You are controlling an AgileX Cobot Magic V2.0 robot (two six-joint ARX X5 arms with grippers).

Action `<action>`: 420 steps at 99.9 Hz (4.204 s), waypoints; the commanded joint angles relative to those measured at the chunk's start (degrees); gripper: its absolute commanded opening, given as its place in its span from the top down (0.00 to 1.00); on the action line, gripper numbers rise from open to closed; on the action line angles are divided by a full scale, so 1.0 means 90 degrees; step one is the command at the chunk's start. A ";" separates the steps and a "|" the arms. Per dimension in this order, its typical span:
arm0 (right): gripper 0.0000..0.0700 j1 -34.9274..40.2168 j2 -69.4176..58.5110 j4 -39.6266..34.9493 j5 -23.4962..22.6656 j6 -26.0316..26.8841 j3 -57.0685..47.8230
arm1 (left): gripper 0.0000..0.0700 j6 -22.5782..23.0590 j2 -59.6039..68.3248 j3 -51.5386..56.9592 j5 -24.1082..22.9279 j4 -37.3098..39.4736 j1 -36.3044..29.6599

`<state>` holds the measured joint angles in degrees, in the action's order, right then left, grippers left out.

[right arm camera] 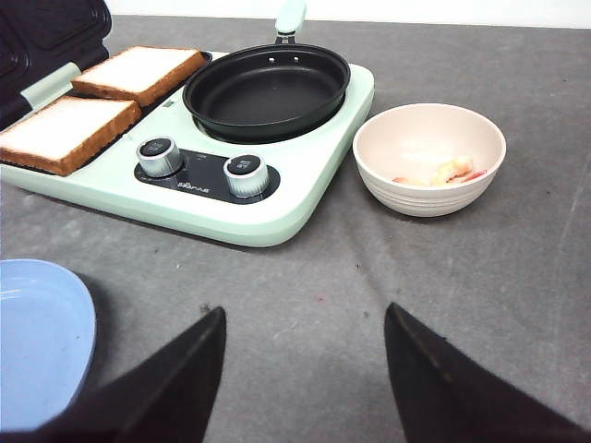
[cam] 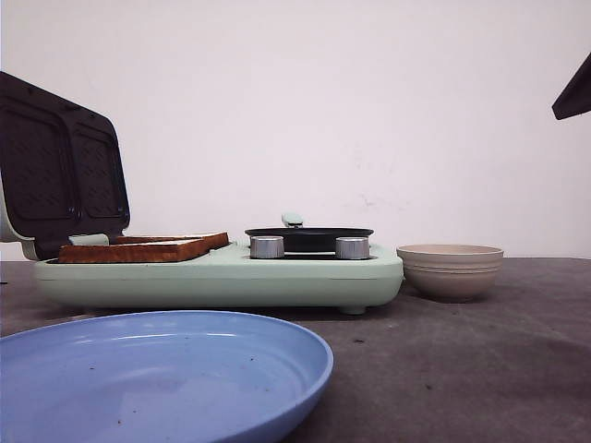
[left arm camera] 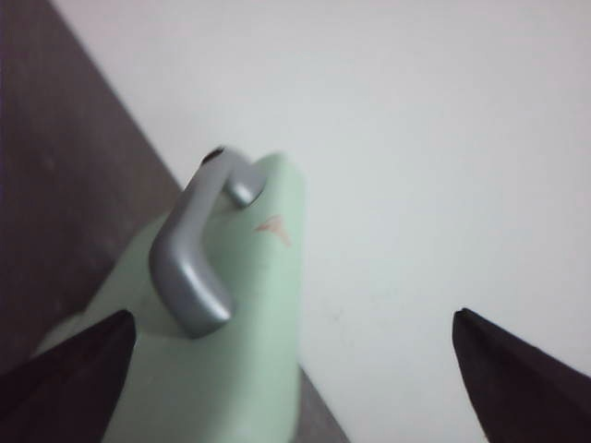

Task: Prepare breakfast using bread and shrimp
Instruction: 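Grasp the grey handle of the press lid with the left gripper, then swing the press lid down over the bread with the left gripper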

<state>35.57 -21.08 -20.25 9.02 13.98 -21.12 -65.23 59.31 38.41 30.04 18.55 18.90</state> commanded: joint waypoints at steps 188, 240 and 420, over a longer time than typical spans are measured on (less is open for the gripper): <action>0.53 0.0039 -0.0015 0.0102 0.0002 0.0092 -0.0022 | 0.57 -0.0464 0.1950 0.0384 0.0549 0.1333 -0.0109; 0.53 0.0039 -0.0015 0.0102 0.0005 0.0092 -0.0022 | 0.90 -0.0495 0.2050 0.0391 0.0534 0.1552 -0.0114; 0.53 0.0039 -0.0015 0.0097 0.0002 0.0092 -0.0022 | 0.99 0.3113 0.2050 0.0391 -0.0954 -0.0690 -0.2713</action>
<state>35.57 -21.08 -20.08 9.04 13.98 -21.12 -41.28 75.37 43.83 25.06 18.72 -5.65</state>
